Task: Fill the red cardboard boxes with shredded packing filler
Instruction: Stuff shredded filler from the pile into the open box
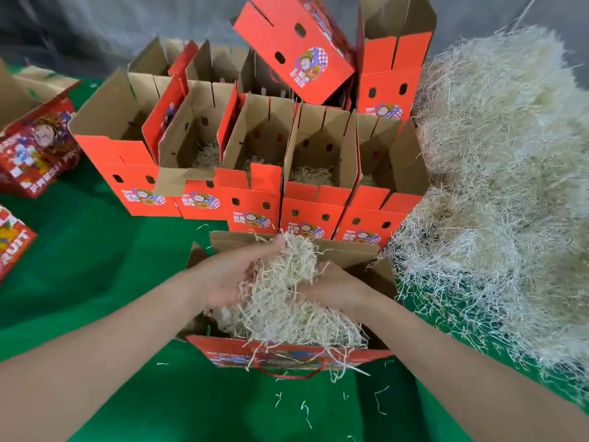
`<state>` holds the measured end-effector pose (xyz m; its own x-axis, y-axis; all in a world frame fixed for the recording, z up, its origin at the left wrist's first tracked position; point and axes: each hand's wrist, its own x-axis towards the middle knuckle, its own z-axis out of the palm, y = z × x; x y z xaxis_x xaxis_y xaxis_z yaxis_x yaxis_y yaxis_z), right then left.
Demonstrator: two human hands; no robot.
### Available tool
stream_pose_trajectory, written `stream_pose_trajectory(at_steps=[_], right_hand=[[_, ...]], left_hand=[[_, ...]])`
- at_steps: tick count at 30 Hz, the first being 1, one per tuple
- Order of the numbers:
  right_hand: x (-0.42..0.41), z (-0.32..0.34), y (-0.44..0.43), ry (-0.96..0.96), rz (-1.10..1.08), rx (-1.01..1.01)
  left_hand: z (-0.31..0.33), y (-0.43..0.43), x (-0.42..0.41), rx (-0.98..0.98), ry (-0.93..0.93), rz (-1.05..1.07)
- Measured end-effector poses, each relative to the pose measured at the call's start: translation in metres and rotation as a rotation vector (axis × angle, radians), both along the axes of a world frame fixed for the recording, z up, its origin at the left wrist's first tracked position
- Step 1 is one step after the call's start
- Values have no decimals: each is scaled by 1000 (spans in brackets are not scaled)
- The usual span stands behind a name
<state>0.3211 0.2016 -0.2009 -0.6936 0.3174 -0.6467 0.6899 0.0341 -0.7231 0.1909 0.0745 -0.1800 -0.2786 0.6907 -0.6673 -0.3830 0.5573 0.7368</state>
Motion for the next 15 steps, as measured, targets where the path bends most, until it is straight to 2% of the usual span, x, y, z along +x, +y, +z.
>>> stream_pose_trajectory(at_steps=[2, 4, 7, 11, 12, 15], right_hand=[[0, -1, 2, 23, -76, -3], [0, -2, 5, 7, -67, -10], [10, 3, 18, -36, -44, 17], [30, 7, 48, -74, -149, 25], [28, 8, 47, -62, -127, 26], [14, 12, 23, -34, 4, 53]], left_hand=[[1, -9, -5, 44, 58, -175], [-4, -11, -3, 49, 150, -216], [-8, -17, -14, -5, 230, 3], [-8, -38, -47, -30, 190, 253], [-4, -38, -42, -3, 155, 234], [-1, -20, -7, 0, 49, -6]])
